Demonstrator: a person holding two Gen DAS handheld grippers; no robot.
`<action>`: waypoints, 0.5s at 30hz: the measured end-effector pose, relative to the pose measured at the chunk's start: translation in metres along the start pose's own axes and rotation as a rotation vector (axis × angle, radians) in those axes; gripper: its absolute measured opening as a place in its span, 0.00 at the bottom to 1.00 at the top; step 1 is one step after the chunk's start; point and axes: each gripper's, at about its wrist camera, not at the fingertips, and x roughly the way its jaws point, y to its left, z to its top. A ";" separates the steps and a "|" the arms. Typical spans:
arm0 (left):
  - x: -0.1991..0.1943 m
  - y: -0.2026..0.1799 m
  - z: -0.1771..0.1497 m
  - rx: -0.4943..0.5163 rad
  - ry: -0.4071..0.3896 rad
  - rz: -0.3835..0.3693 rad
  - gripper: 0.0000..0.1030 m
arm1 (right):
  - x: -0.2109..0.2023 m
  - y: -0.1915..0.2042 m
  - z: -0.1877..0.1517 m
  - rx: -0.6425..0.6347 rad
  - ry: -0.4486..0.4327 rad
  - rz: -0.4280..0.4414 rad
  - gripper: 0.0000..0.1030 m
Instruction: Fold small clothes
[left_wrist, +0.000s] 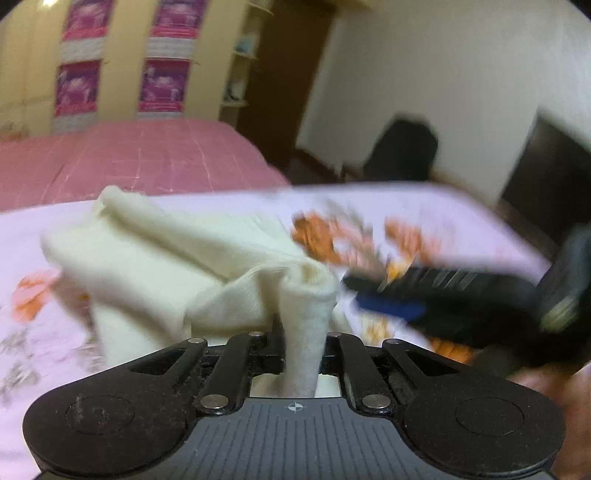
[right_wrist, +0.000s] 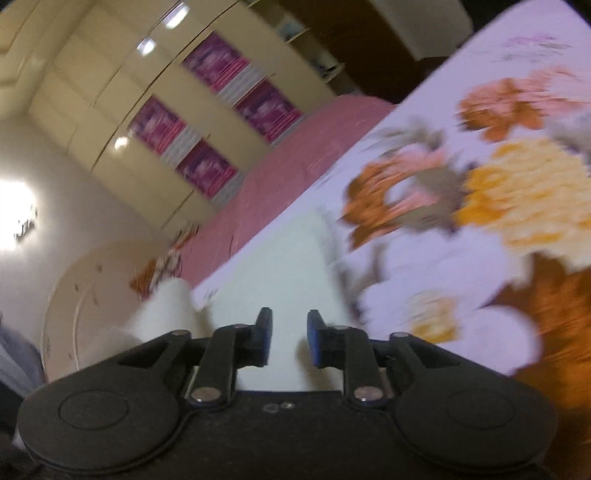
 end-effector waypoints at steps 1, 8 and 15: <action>-0.002 -0.019 -0.012 0.041 0.023 -0.004 0.53 | -0.008 -0.008 0.004 0.012 -0.006 -0.001 0.27; -0.057 -0.038 -0.018 0.092 -0.072 -0.146 0.81 | -0.033 -0.040 0.013 0.031 -0.025 -0.024 0.35; -0.102 0.098 -0.028 -0.227 -0.207 0.094 0.80 | -0.021 -0.002 0.012 -0.139 0.023 0.039 0.44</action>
